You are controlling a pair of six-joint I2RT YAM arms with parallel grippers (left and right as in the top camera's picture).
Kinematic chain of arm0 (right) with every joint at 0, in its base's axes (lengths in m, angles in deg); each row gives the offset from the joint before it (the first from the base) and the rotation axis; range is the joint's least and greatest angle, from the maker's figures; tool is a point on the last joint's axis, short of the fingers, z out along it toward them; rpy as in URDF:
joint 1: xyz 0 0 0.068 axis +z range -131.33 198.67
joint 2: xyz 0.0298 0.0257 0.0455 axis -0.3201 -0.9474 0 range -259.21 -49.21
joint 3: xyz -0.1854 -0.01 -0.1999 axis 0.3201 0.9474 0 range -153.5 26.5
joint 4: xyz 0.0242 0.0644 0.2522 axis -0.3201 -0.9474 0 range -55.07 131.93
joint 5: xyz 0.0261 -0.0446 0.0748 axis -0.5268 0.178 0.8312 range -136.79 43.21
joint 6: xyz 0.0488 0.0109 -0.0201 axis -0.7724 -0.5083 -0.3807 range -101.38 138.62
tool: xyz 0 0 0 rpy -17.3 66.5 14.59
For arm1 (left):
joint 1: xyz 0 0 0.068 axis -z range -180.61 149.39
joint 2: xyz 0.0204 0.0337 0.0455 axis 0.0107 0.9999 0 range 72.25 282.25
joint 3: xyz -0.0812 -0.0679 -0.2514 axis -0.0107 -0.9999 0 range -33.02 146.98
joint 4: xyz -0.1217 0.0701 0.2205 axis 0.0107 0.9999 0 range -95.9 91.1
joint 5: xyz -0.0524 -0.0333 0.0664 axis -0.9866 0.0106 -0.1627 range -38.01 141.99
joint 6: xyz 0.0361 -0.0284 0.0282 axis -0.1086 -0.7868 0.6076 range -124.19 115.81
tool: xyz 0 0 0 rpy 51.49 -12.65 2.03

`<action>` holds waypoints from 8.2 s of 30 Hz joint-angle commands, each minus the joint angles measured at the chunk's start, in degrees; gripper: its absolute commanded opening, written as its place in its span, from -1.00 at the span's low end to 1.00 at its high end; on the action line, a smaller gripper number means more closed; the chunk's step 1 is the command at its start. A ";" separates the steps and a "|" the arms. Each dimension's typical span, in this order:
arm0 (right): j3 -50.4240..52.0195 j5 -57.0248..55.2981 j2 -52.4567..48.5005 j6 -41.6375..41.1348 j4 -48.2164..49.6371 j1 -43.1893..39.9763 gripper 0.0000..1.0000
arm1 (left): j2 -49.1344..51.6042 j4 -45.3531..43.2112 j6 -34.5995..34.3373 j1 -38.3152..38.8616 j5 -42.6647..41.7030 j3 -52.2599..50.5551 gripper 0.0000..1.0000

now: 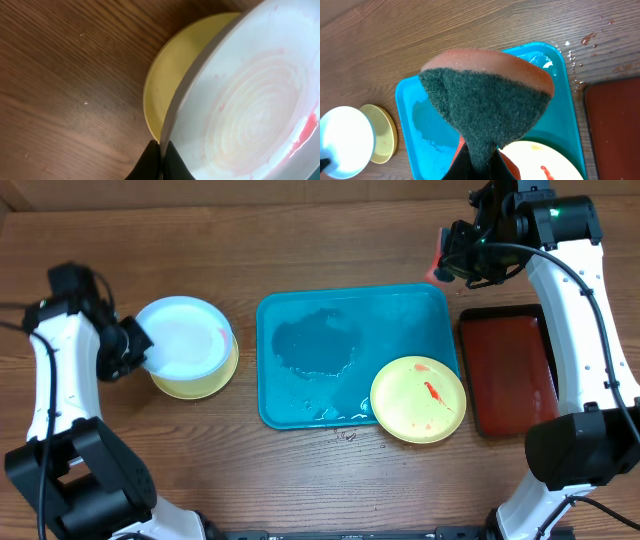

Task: Clean dirty plates on tray and stack at the side
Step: 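Carry the white plate left and set it on the yellow plate, then release the white plate and move the left gripper to the yellow plate, then grip the stained yellow plate rim and drag it to tray center, then lower the sponge with the right gripper and scrub the yellow plate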

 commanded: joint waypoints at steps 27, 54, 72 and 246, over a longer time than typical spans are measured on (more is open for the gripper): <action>-0.07 -0.24 0.00 0.46 0.13 0.11 -0.92 | -1.62 -17.29 1.99 -0.98 -5.73 -14.12 -0.28; -0.07 -0.26 0.00 0.46 -0.20 0.11 -0.92 | 2.16 -10.91 -1.75 44.68 -18.64 5.09 0.10; -0.07 -1.11 0.00 0.42 -1.55 0.11 -0.92 | 18.01 -15.78 -6.23 54.25 -28.28 5.09 -0.07; 21.97 14.75 -21.40 -9.51 18.60 22.62 -0.93 | 22.18 -6.51 -5.07 41.29 -19.21 9.57 -0.92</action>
